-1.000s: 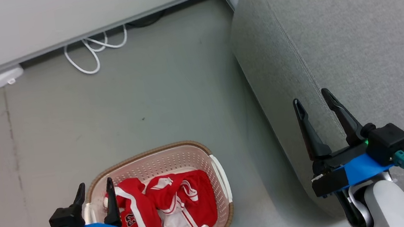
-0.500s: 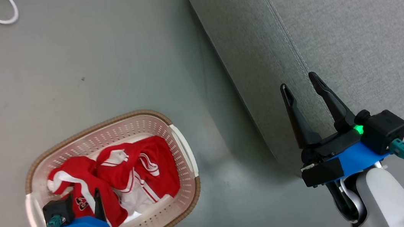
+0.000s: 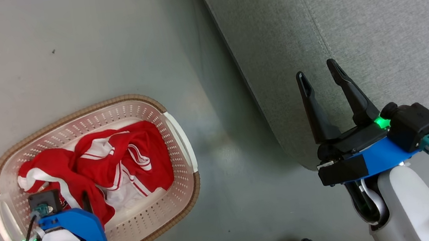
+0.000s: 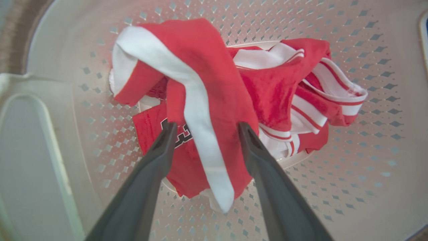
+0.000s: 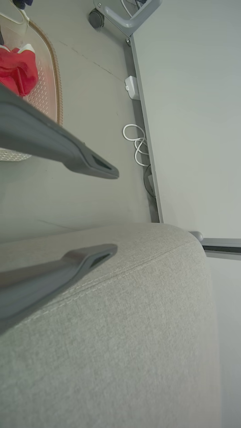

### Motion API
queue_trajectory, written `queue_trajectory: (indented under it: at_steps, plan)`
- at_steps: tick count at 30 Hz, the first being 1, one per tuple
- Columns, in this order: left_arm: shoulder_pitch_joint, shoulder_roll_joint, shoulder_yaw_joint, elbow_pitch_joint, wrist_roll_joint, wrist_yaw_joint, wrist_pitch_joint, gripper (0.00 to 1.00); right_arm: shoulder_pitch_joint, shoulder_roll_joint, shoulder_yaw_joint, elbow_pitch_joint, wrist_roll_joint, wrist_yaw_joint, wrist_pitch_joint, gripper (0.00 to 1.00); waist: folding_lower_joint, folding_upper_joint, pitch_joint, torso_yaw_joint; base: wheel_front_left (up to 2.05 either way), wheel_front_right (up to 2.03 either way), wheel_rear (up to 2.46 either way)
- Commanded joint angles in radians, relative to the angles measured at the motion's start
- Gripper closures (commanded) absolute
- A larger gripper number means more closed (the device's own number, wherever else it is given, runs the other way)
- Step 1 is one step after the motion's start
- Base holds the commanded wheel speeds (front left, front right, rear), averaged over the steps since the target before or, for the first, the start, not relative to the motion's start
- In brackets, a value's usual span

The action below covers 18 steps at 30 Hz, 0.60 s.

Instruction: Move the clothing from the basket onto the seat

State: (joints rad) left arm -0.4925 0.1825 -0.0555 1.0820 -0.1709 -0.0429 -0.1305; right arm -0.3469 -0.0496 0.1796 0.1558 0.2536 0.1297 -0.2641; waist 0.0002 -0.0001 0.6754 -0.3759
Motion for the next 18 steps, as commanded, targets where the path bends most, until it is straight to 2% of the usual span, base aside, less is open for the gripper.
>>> queue_trajectory:
  at_steps: [1, 10, 18]
  plan:
    - [-0.032, 0.004, 0.008, 0.020, -0.018, 0.001, 0.020, 0.00, -0.022, -0.001, 0.006, -0.005, 0.012, 0.002, -0.001, 0.00, -0.0002, 0.0001, 0.025, -0.001, 0.00, 0.00, 0.00]
    - [-0.085, -0.007, 0.024, 0.067, -0.070, -0.044, 0.051, 0.00, -0.040, -0.002, 0.020, -0.008, 0.031, 0.002, -0.001, 0.00, -0.0002, 0.0001, 0.057, -0.006, 0.00, 0.00, 0.00]
    - [-0.143, -0.027, 0.019, 0.103, -0.092, -0.042, 0.058, 0.00, -0.046, -0.002, 0.022, -0.015, 0.044, 0.002, -0.001, 0.00, -0.0002, 0.0001, 0.082, -0.013, 0.00, 0.00, 0.00]
